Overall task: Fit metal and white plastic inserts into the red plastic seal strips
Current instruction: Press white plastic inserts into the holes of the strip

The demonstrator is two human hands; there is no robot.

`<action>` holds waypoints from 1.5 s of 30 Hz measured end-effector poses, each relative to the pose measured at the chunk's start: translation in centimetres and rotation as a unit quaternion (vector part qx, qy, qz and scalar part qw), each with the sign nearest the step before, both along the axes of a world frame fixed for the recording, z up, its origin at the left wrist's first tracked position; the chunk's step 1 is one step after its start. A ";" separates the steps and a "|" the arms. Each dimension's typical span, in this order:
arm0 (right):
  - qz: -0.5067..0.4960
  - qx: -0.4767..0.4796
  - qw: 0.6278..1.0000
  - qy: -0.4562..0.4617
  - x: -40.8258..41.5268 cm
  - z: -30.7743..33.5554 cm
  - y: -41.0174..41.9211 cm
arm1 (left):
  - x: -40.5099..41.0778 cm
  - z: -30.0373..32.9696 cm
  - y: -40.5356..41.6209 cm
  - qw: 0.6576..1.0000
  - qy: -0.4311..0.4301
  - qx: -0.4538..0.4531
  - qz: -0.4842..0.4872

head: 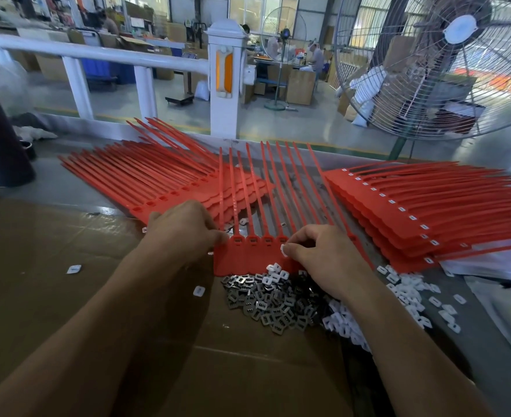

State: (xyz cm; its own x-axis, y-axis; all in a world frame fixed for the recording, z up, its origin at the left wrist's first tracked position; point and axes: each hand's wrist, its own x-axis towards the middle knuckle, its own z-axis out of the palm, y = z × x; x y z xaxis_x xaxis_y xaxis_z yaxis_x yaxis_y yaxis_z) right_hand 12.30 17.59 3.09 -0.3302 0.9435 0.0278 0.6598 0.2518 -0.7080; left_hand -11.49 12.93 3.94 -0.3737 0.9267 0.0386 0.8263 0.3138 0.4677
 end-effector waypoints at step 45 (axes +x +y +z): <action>0.073 -0.215 0.906 0.358 -0.7 -0.1 0.1 | 4.9 -0.4 -0.3 0.921 -0.134 0.265 -0.253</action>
